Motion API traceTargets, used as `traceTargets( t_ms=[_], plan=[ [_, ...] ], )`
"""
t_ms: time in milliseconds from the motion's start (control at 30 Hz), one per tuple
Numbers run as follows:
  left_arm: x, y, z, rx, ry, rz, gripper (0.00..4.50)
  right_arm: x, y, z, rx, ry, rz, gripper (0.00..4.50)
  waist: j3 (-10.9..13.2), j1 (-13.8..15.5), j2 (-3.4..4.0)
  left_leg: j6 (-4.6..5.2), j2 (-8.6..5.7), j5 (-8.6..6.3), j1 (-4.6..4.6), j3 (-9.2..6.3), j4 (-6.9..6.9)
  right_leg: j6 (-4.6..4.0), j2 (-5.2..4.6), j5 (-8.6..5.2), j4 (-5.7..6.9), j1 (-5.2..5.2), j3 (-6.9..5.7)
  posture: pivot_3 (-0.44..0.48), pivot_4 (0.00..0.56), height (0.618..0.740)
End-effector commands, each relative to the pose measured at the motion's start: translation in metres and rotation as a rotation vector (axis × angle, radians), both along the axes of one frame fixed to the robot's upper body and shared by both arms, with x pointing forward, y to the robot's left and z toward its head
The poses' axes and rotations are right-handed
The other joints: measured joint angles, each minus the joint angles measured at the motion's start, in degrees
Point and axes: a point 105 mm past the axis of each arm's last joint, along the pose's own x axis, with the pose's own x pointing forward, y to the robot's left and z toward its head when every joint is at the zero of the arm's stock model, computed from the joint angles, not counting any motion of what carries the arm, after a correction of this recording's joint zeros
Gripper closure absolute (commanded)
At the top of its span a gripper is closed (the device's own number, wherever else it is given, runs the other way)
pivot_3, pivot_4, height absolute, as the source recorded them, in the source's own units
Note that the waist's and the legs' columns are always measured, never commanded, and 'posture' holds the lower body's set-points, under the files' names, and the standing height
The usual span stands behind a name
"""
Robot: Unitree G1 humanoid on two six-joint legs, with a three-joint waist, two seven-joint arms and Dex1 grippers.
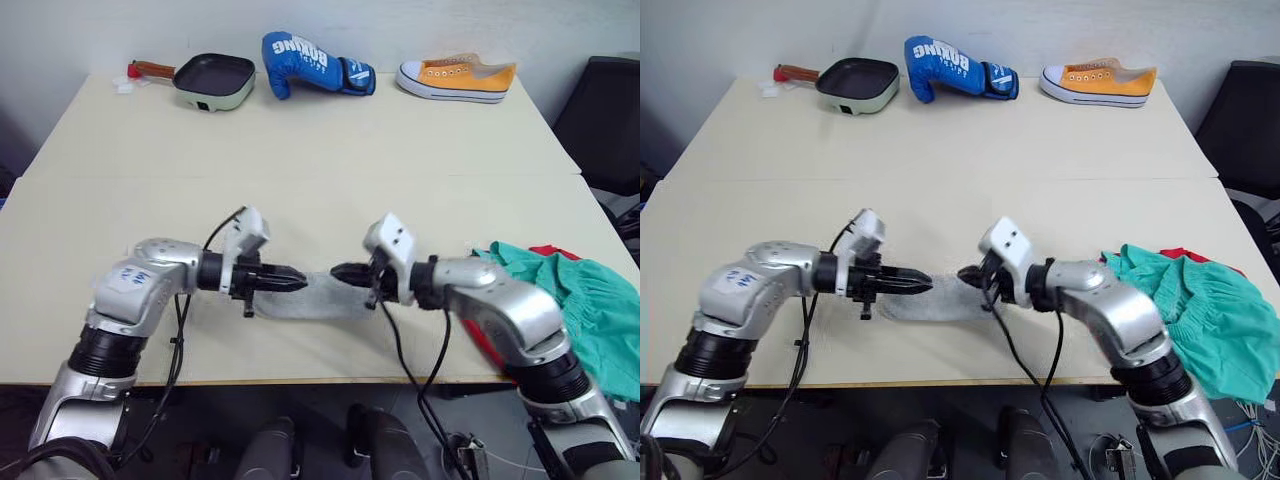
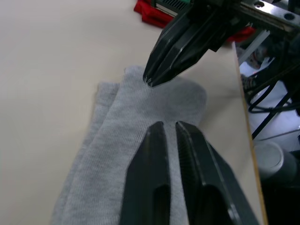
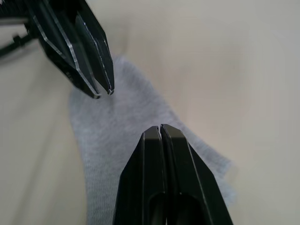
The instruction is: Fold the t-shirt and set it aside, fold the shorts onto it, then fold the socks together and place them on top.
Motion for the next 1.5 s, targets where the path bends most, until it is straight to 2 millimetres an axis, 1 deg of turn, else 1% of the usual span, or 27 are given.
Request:
traceTargets(
  t_ms=[33,100,167,233,300,367,433,533,600,633,700,800,867,933,1000,1100,1200,1233,1333,1400,1500],
  plan=[
    [0.016,0.004,-0.022,0.110,-0.058,0.087,4.48,0.003,-0.002,-0.016,-0.090,-0.079,-0.012,4.50,0.0,0.2,0.00,0.00,0.00,0.00,0.00,-0.01,0.02,0.00,0.00,0.00,0.00,0.02,0.00,0.000,0.150,0.740],
    [0.022,0.016,-0.032,0.153,-0.055,0.144,4.48,0.005,-0.011,-0.028,-0.159,-0.111,-0.022,4.50,0.0,0.1,0.00,0.01,-0.01,0.00,-0.01,-0.01,0.04,0.00,0.00,0.00,0.00,0.02,0.01,0.000,0.150,0.740],
    [0.025,0.030,-0.039,0.195,-0.054,0.179,4.48,0.006,-0.020,-0.034,-0.196,-0.136,-0.029,4.50,0.0,0.1,-0.03,0.01,0.02,0.00,0.06,-0.01,0.03,0.00,0.00,0.00,0.00,0.05,0.03,0.000,0.150,0.740],
    [0.029,0.051,-0.045,0.238,-0.053,0.243,4.48,0.006,-0.029,-0.029,-0.178,-0.144,-0.054,4.50,0.0,0.1,-0.03,0.00,0.03,0.00,0.11,-0.02,0.03,0.00,0.00,0.00,0.01,0.08,0.03,0.000,0.150,0.740],
    [0.032,0.064,-0.047,0.253,-0.054,0.284,4.48,0.005,-0.035,-0.023,-0.157,-0.152,-0.069,4.50,-0.1,0.1,-0.01,-0.01,0.04,0.01,0.23,-0.02,0.03,0.00,0.00,0.00,0.02,0.17,0.04,0.000,0.150,0.740],
    [0.034,0.071,-0.037,0.212,-0.053,0.313,4.48,0.000,-0.039,-0.011,-0.113,-0.152,-0.062,4.50,-0.1,0.1,-0.01,-0.03,0.04,0.02,0.29,-0.02,0.05,0.00,-0.03,0.00,-0.02,0.21,0.06,0.000,0.150,0.740],
    [0.034,0.072,-0.029,0.174,-0.060,0.326,4.48,-0.004,-0.040,-0.004,-0.078,-0.144,-0.059,4.50,-0.1,0.0,-0.01,-0.03,0.06,0.03,0.31,-0.02,0.06,0.00,-0.04,0.00,-0.01,0.20,0.08,0.000,0.150,0.740],
    [0.032,0.059,0.002,0.030,-0.100,0.296,4.48,-0.006,-0.031,0.016,0.019,-0.140,-0.062,4.50,-0.1,-0.2,-0.01,-0.05,0.09,0.04,0.23,-0.01,0.05,-0.01,-0.02,-0.01,0.24,0.09,0.09,0.000,0.150,0.740],
    [0.031,0.053,0.013,-0.014,-0.105,0.286,4.48,-0.006,-0.027,0.022,0.050,-0.136,-0.060,4.50,-0.1,-0.1,-0.01,-0.06,0.10,0.04,0.15,-0.02,0.05,-0.08,-0.02,-0.05,0.31,-0.03,0.07,0.000,0.150,0.740],
    [0.029,0.047,0.019,-0.040,-0.112,0.272,4.48,-0.005,-0.023,0.023,0.064,-0.131,-0.055,4.50,-0.1,-0.1,-0.01,-0.06,0.10,0.03,0.11,-0.03,0.04,-0.11,-0.02,-0.06,0.30,-0.05,0.05,0.000,0.150,0.740],
    [0.028,0.035,0.025,-0.058,-0.119,0.246,4.48,-0.005,-0.013,0.021,0.069,-0.123,-0.038,4.50,0.0,0.1,-0.01,-0.06,0.09,0.03,0.10,-0.04,0.04,-0.12,-0.02,-0.07,0.28,-0.04,0.06,0.000,0.150,0.740],
    [0.028,0.032,0.011,0.021,-0.130,0.229,4.48,-0.004,-0.004,0.009,0.053,-0.100,-0.019,4.50,-0.1,0.3,-0.01,-0.06,0.03,0.03,0.08,-0.11,0.07,-0.12,-0.04,-0.07,0.25,0.00,0.07,0.000,0.150,0.740],
    [0.032,0.039,-0.004,0.079,-0.124,0.251,4.48,0.001,-0.004,-0.006,0.026,-0.066,-0.036,4.50,-0.1,0.1,-0.01,-0.06,0.01,0.03,0.09,-0.10,0.06,-0.12,-0.03,-0.07,0.26,0.00,0.10,0.000,0.150,0.740],
    [0.035,0.051,-0.017,0.126,-0.101,0.287,4.48,0.007,-0.011,-0.028,-0.068,-0.059,-0.052,4.50,-0.1,0.0,-0.01,-0.06,0.01,0.03,0.09,-0.08,0.06,-0.12,-0.02,-0.07,0.27,-0.01,0.10,0.000,0.150,0.740],
    [0.038,0.070,-0.024,0.165,-0.095,0.347,4.48,0.009,-0.017,-0.041,-0.120,-0.055,-0.060,4.50,-0.1,-0.1,-0.01,-0.06,0.03,0.03,0.09,-0.07,0.04,-0.14,0.01,-0.08,0.29,-0.04,0.10,0.000,0.150,0.740],
    [0.039,0.090,-0.022,0.155,-0.085,0.424,4.48,0.008,-0.019,-0.044,-0.116,-0.047,-0.062,4.50,-0.1,-0.2,-0.03,-0.06,0.07,0.03,0.17,-0.08,0.02,-0.16,0.01,-0.09,0.30,0.01,0.11,0.000,0.150,0.740],
    [0.029,0.119,-0.015,0.074,-0.015,0.561,4.48,0.001,-0.017,-0.043,-0.091,-0.036,-0.047,4.50,-0.1,-0.6,-0.03,-0.07,0.09,0.03,0.24,-0.07,0.03,-0.16,0.01,-0.09,0.32,0.05,0.14,0.000,0.150,0.740],
    [0.023,0.127,-0.014,0.037,0.035,0.599,4.48,0.000,-0.016,-0.043,-0.089,-0.036,-0.042,4.50,-0.1,-0.8,-0.03,-0.08,0.10,0.03,0.24,-0.08,0.02,-0.16,0.01,-0.09,0.32,0.04,0.15,0.000,0.150,0.740],
    [0.002,0.143,-0.009,-0.093,0.194,0.673,3.92,0.001,-0.013,-0.042,-0.082,-0.044,-0.036,4.50,-0.1,-1.3,-0.03,-0.08,0.11,0.02,0.24,-0.09,0.01,-0.17,0.01,-0.10,0.34,0.04,0.15,0.000,0.150,0.740],
    [-0.012,0.149,-0.012,-0.136,0.285,0.695,3.28,0.003,-0.010,-0.041,-0.071,-0.044,-0.033,4.50,-0.1,-1.3,-0.05,-0.09,0.11,0.02,0.23,-0.12,0.01,-0.17,0.01,-0.10,0.33,0.03,0.17,0.000,0.150,0.740],
    [-0.024,0.151,-0.022,-0.160,0.382,0.713,2.32,0.003,-0.005,-0.042,-0.064,-0.038,-0.014,4.50,-0.1,-1.1,-0.07,-0.09,0.09,0.02,0.23,-0.17,0.02,-0.17,0.01,-0.10,0.32,0.07,0.34,0.000,0.150,0.740]
  ],
)
